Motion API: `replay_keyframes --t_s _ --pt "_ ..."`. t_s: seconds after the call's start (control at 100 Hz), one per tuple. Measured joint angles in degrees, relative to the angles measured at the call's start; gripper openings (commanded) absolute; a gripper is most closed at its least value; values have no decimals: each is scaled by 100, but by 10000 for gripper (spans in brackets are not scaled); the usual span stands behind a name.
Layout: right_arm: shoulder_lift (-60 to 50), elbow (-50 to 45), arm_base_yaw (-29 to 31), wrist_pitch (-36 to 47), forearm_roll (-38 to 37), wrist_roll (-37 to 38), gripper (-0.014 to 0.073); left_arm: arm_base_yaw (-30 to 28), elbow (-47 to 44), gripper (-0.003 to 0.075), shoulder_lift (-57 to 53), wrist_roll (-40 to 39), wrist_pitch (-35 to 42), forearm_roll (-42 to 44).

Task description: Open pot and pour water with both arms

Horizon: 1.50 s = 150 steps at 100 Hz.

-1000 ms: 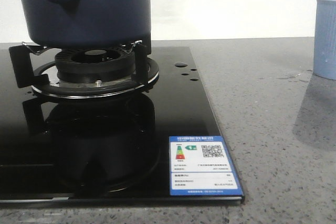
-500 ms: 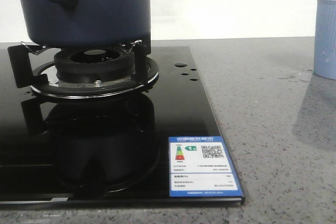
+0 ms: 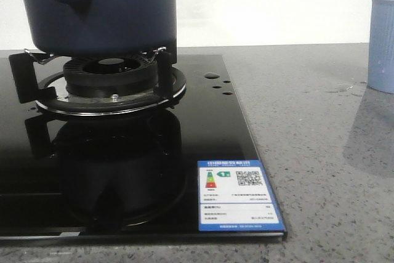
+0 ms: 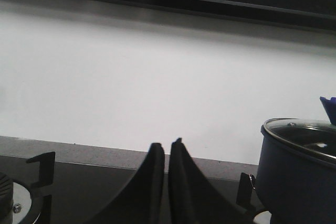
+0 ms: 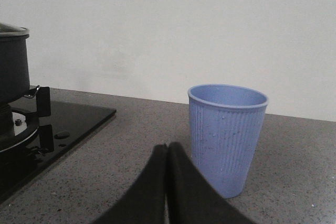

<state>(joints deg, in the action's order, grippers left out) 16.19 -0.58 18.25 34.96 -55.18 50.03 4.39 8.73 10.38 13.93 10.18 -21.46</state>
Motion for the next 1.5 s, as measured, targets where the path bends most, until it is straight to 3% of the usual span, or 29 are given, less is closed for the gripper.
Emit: replay_keyframes --t_s 0.25,0.45,0.66,1.5 --pt "0 0 0 0 0 0 -61 -2 0 -16 -14 0 -41 197" --pt "0 0 0 0 0 0 -61 -65 -284 -16 -447 -618 -892 1298" --pt "0 0 0 11 0 0 -61 -202 -867 -16 -1055 -1021 -1399 1558" --pt "-3 0 0 30 0 -2 -61 -262 -867 -16 -1055 -1262 -1374 1721"
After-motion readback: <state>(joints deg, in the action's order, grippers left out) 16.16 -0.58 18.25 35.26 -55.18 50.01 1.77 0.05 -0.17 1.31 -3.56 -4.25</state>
